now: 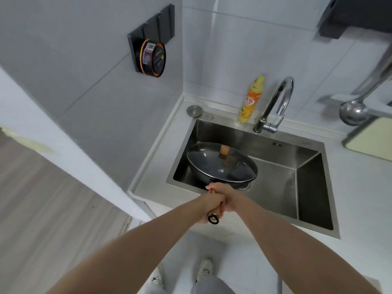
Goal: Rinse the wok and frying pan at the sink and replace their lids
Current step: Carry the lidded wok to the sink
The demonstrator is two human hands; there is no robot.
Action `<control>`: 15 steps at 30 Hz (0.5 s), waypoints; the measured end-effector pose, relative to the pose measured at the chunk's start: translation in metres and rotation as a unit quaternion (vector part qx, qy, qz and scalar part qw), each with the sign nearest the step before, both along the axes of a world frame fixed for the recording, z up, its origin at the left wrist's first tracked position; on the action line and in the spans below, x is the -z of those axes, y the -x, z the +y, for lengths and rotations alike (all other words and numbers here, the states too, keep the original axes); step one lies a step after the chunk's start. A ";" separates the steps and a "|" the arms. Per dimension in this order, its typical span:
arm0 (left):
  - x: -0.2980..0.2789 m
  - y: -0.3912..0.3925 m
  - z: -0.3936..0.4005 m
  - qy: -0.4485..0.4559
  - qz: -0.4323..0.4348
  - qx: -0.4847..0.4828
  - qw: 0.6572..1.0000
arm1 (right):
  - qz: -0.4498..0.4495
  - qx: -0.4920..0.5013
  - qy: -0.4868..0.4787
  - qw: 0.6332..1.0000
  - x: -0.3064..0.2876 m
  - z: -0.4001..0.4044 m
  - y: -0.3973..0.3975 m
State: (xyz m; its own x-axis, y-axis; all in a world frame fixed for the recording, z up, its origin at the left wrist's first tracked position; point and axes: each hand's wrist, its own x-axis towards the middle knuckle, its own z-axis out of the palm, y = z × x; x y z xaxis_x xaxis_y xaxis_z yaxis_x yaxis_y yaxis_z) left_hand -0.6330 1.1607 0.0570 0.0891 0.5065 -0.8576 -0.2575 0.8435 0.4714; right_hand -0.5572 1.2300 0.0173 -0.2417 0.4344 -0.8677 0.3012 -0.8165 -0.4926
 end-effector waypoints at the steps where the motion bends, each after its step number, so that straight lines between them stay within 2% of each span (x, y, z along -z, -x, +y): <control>1: 0.002 0.000 0.002 0.003 -0.005 0.001 1.000 | -0.006 -0.004 0.003 1.000 0.000 0.001 -0.001; 7: 0.013 -0.002 0.013 0.017 -0.007 -0.003 1.000 | -0.047 -0.050 -0.003 0.998 0.007 0.008 -0.002; 15: 0.031 0.011 0.013 0.046 -0.023 -0.009 0.999 | -0.029 -0.121 0.021 0.992 0.018 0.015 -0.003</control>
